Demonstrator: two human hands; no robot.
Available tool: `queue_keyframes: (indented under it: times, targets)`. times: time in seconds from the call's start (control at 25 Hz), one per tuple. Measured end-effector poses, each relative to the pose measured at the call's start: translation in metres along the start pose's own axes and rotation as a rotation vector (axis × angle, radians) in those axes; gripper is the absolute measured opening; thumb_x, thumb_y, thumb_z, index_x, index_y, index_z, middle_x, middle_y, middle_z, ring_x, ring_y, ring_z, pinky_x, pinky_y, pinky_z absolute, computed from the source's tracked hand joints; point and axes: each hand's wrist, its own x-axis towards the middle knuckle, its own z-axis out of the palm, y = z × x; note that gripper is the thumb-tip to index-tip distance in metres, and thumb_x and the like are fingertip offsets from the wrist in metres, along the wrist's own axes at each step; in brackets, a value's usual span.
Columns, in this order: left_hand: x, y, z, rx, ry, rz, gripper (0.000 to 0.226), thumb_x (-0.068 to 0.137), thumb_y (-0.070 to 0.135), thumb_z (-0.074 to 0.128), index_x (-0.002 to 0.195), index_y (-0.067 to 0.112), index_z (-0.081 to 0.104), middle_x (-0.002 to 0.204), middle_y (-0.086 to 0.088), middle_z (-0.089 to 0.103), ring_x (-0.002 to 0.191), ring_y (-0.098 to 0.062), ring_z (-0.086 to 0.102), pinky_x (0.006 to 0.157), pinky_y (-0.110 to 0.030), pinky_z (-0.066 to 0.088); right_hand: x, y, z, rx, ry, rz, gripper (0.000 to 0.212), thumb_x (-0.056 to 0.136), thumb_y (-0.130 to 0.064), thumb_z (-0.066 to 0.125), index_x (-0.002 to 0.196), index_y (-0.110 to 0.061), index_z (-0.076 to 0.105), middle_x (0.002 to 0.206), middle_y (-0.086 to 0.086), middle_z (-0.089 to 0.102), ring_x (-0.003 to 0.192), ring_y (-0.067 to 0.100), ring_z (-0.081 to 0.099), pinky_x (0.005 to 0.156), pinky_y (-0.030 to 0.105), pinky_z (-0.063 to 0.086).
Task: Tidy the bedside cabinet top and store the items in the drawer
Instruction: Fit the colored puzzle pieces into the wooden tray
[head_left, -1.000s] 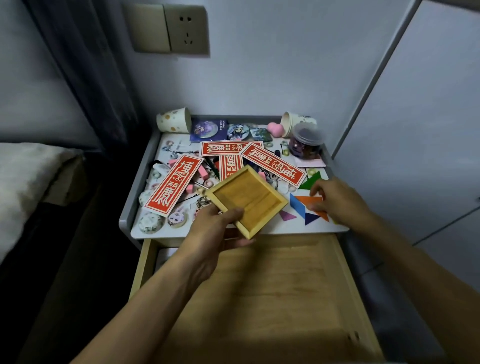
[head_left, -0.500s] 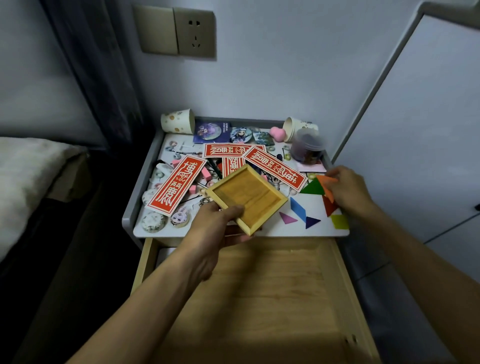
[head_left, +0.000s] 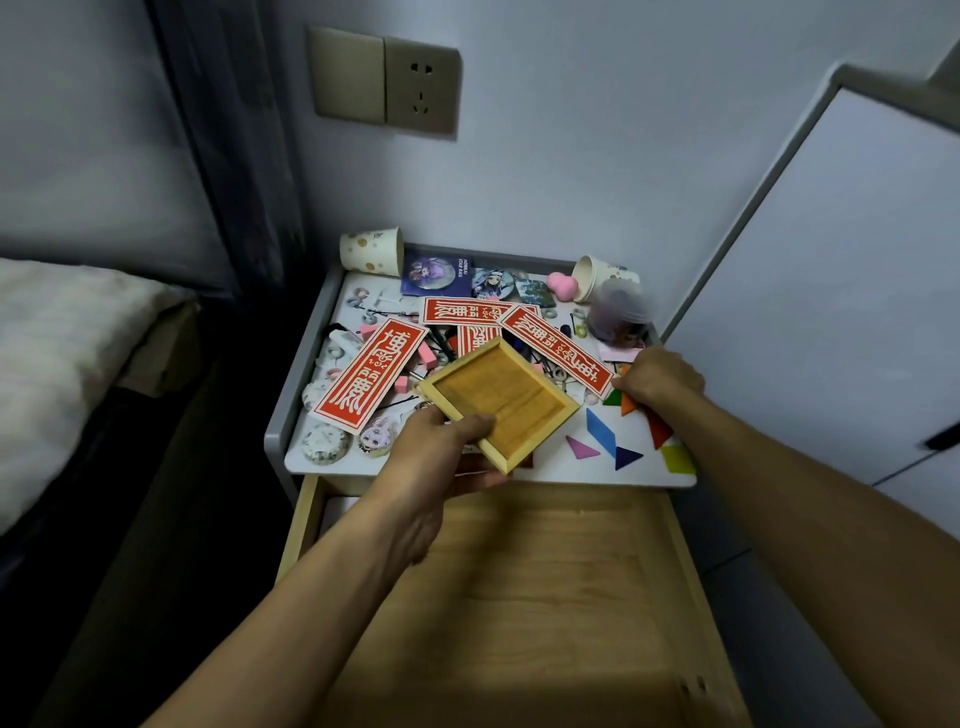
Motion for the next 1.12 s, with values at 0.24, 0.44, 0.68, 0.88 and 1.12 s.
queue_keyframes:
  times: [0.24, 0.44, 0.68, 0.88, 1.12]
  targets:
    - [-0.006, 0.004, 0.001, 0.010, -0.018, 0.004, 0.018, 0.095, 0.009, 0.058, 0.113, 0.010, 0.059, 0.106, -0.016, 0.069, 0.076, -0.027, 0.071, 0.059, -0.030, 0.059, 0.000, -0.008, 0.000, -0.065, -0.069, 0.030, 0.027, 0.091, -0.038, 0.063, 0.097, -0.013, 0.055, 0.090, 0.007, 0.057, 0.083, 0.021, 0.055, 0.069, 0.031, 0.044]
    - [-0.007, 0.006, 0.002, 0.023, -0.018, 0.003, 0.015, 0.096, 0.009, 0.058, 0.110, 0.012, 0.060, 0.105, -0.014, 0.068, 0.073, -0.024, 0.070, 0.058, -0.028, 0.059, 0.009, -0.011, 0.000, 0.078, -0.125, 0.045, 0.022, 0.092, -0.031, 0.061, 0.099, -0.011, 0.057, 0.089, 0.008, 0.059, 0.083, 0.020, 0.060, 0.075, 0.030, 0.053]
    - [-0.004, 0.007, 0.003, -0.008, -0.009, -0.005, 0.024, 0.096, 0.008, 0.055, 0.120, 0.009, 0.055, 0.110, -0.015, 0.065, 0.083, -0.028, 0.070, 0.055, -0.028, 0.056, 0.003, 0.003, -0.002, 0.235, -0.030, 0.078, 0.022, 0.090, -0.022, 0.066, 0.104, -0.006, 0.059, 0.099, 0.012, 0.064, 0.086, 0.023, 0.064, 0.075, 0.034, 0.056]
    - [-0.007, 0.002, 0.006, -0.096, -0.031, -0.031, 0.036, 0.099, 0.010, 0.050, 0.134, 0.016, 0.046, 0.124, -0.018, 0.058, 0.086, -0.037, 0.072, 0.059, -0.038, 0.060, -0.037, 0.033, -0.008, 0.472, 0.038, 0.102, 0.028, 0.092, -0.025, 0.065, 0.107, -0.002, 0.060, 0.098, 0.014, 0.064, 0.075, 0.022, 0.060, 0.059, 0.029, 0.042]
    - [-0.010, -0.008, 0.010, -0.070, -0.039, -0.042, 0.034, 0.101, 0.012, 0.048, 0.135, 0.016, 0.046, 0.122, -0.021, 0.061, 0.085, -0.042, 0.072, 0.063, -0.041, 0.062, -0.054, 0.044, -0.004, 0.568, -0.023, -0.066, 0.028, 0.092, -0.019, 0.063, 0.120, -0.015, 0.065, 0.109, 0.010, 0.066, 0.063, 0.017, 0.062, 0.051, 0.023, 0.050]
